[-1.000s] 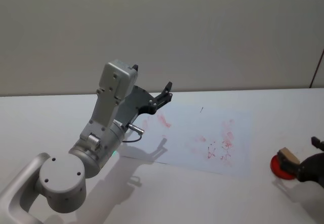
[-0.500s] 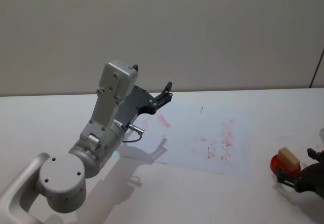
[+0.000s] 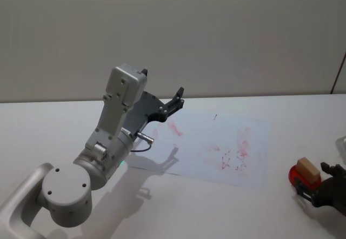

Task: Use the one hand to pick up the stamp and affix it onto the A4 paper.

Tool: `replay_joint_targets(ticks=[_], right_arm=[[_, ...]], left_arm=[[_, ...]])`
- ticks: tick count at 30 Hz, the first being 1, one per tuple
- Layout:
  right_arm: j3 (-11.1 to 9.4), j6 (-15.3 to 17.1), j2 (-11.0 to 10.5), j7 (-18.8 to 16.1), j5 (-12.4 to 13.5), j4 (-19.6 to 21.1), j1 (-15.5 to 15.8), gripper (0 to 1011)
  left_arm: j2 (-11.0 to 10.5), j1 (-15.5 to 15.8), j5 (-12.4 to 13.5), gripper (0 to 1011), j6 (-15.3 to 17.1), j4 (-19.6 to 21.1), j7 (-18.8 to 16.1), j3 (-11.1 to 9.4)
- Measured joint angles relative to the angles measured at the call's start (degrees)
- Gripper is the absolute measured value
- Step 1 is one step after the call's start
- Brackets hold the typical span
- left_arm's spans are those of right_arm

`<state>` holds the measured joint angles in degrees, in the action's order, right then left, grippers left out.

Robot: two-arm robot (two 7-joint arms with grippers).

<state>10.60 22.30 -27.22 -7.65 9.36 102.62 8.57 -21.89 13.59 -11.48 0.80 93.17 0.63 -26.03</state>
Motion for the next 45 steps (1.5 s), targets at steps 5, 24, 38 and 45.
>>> replay_joint_targets(ticks=[5,24,38,45], right_arm=[[0.1,0.1,0.1,-0.1,-0.2,-0.1,-0.1,654],[0.2,0.4,0.3,-0.3,-0.5,-0.4,-0.3,213],[0.5,-1.8,0.8,-2.6,-0.3,0.6,-0.9,213],[1.5,-3.7,2.7,-6.0,0.6,1.9,-2.6,214]], left_arm=[[0.0,0.0,0.0,1001,0.0,0.0,0.0,0.0],[0.0,0.0,0.0,1001,0.0,0.0,0.0,0.0],[0.0,0.0,0.0,1001,0.0,0.0,0.0,0.0],[0.0,0.0,0.0,1001,0.0,0.0,0.0,0.0]])
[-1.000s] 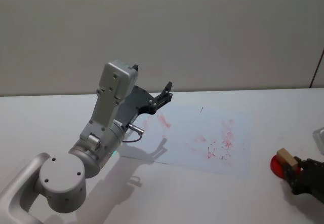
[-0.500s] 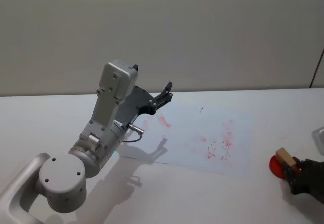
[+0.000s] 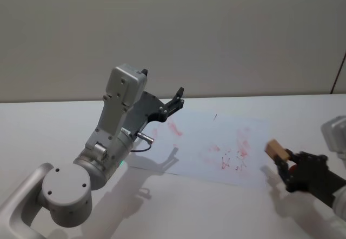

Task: Use the one hand to pick up the stamp and affix it onto the A4 paper.

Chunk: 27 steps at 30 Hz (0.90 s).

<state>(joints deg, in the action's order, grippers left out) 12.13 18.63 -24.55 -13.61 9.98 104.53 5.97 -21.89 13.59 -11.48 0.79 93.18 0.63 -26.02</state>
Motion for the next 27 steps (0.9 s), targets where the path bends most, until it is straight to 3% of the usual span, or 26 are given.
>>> replay_joint_targets(ticks=[6,14,27], right_arm=[[1.5,-0.5,2.8,-2.7,0.2,0.0,-2.2,213],[3.6,1.7,6.3,-4.5,-1.1,-1.9,-5.2,213],[6.2,6.3,10.2,-4.1,-7.4,-7.4,-9.2,213]], left_arm=[[0.0,0.0,0.0,1001,0.0,0.0,0.0,0.0],[0.0,0.0,0.0,1001,0.0,0.0,0.0,0.0],[0.0,0.0,0.0,1001,0.0,0.0,0.0,0.0]])
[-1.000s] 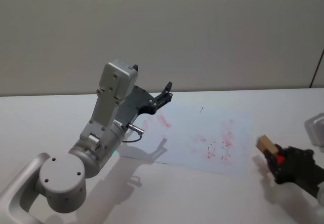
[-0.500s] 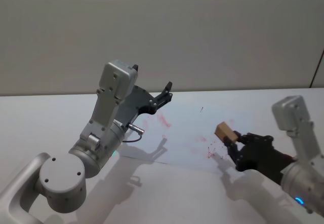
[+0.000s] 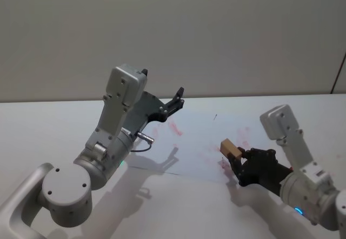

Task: Use the one hand to pick up the stamp and affix it onto the A4 paper.

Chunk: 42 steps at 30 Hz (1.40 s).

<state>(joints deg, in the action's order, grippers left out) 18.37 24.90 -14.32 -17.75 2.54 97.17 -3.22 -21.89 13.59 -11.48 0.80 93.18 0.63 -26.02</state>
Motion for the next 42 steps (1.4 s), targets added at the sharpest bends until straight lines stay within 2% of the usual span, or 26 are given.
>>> replay_joint_targets(ticks=[11,26,35,42], right_arm=[[0.8,2.0,1.4,1.0,-2.5,-3.7,-1.4,213],[1.0,3.1,1.5,1.6,-3.4,-5.4,-1.4,213],[0.7,3.0,1.4,2.3,-3.0,-5.8,-1.0,213],[0.2,1.2,1.5,3.4,-0.8,-5.5,-0.8,213]], left_arm=[[0.0,0.0,0.0,1001,0.0,0.0,0.0,0.0],[0.0,0.0,0.0,1001,0.0,0.0,0.0,0.0],[0.0,0.0,0.0,1001,0.0,0.0,0.0,0.0],[0.0,0.0,0.0,1001,0.0,0.0,0.0,0.0]])
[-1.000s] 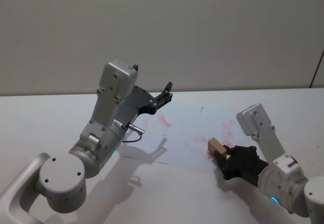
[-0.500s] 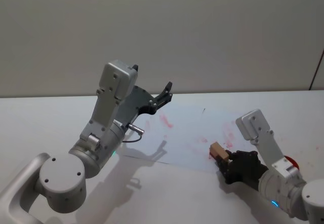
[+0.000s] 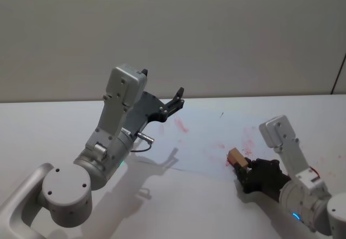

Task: Use the one hand to pick up the stamp and affix it onto the A4 paper.

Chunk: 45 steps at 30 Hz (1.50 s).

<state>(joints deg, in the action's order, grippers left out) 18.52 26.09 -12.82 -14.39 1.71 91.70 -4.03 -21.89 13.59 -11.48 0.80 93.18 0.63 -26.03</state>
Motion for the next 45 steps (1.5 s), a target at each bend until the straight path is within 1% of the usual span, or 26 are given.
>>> replay_joint_targets(ticks=[3,5,8,9,10,11,12,14,15,16,18,21,22,24,25,28,30,31,35,40,45], right_arm=[[-0.2,-0.5,0.0,0.3,0.9,0.6,0.0,213],[-0.6,-1.2,0.1,0.5,2.0,1.6,-0.1,214],[-1.3,-2.3,0.2,1.2,4.4,3.4,-0.2,213],[-1.3,-2.3,0.2,1.2,4.4,3.4,-0.2,213],[-1.7,-2.6,0.1,1.6,5.6,4.5,-0.2,213],[-2.0,-2.7,0.0,1.8,6.1,4.9,-0.2,213],[-2.5,-2.9,-0.3,2.4,7.2,6.0,0.0,213],[-3.0,-3.1,-0.7,3.0,8.3,7.0,0.2,213],[-3.6,-3.1,-1.2,3.6,9.6,7.9,0.6,213],[-3.6,-3.1,-1.2,3.6,9.6,7.9,0.6,213],[-4.8,-3.1,-2.3,4.9,11.4,9.6,1.7,214],[-5.8,-2.8,-3.5,5.8,12.7,10.9,2.8,214],[-6.5,-2.5,-4.3,6.4,13.5,11.7,3.6,214],[-7.0,-2.1,-5.0,6.9,14.2,12.3,4.4,213],[-7.6,-1.8,-5.8,7.3,14.7,12.9,5.2,213],[-8.3,-1.2,-6.9,7.9,15.5,13.6,6.5,213],[-9.0,-0.4,-8.3,8.4,16.1,14.3,8.1,214],[-9.0,-0.4,-8.3,8.4,16.1,14.3,8.1,214],[-9.8,0.7,-9.9,8.6,16.3,14.8,10.0,213],[-10.3,1.2,-11.0,8.6,16.2,14.8,11.0,213],[-10.5,1.5,-11.7,8.4,15.3,14.2,11.2,213]], left_arm=[[0.0,0.0,0.0,1001,0.0,0.0,0.0,0.0],[0.0,0.0,0.0,1001,0.0,0.0,0.0,0.0],[0.0,0.0,0.0,1001,0.0,0.0,0.0,0.0],[0.0,0.0,0.0,1001,0.0,0.0,0.0,0.0],[0.0,0.0,0.0,1001,0.0,0.0,0.0,0.0],[0.0,0.0,0.0,1001,0.0,0.0,0.0,0.0],[0.0,0.0,0.0,1001,0.0,0.0,0.0,0.0],[0.0,0.0,0.0,1001,0.0,0.0,0.0,0.0],[0.0,0.0,0.0,1001,0.0,0.0,0.0,0.0],[0.0,0.0,0.0,1001,0.0,0.0,0.0,0.0],[0.0,0.0,0.0,1001,0.0,0.0,0.0,0.0],[0.0,0.0,0.0,1001,0.0,0.0,0.0,0.0],[0.0,0.0,0.0,1001,0.0,0.0,0.0,0.0],[0.0,0.0,0.0,1001,0.0,0.0,0.0,0.0],[0.0,0.0,0.0,1001,0.0,0.0,0.0,0.0],[0.0,0.0,0.0,1001,0.0,0.0,0.0,0.0],[0.0,0.0,0.0,1001,0.0,0.0,0.0,0.0],[0.0,0.0,0.0,1001,0.0,0.0,0.0,0.0],[0.0,0.0,0.0,1001,0.0,0.0,0.0,0.0],[0.0,0.0,0.0,1001,0.0,0.0,0.0,0.0],[0.0,0.0,0.0,1001,0.0,0.0,0.0,0.0]])
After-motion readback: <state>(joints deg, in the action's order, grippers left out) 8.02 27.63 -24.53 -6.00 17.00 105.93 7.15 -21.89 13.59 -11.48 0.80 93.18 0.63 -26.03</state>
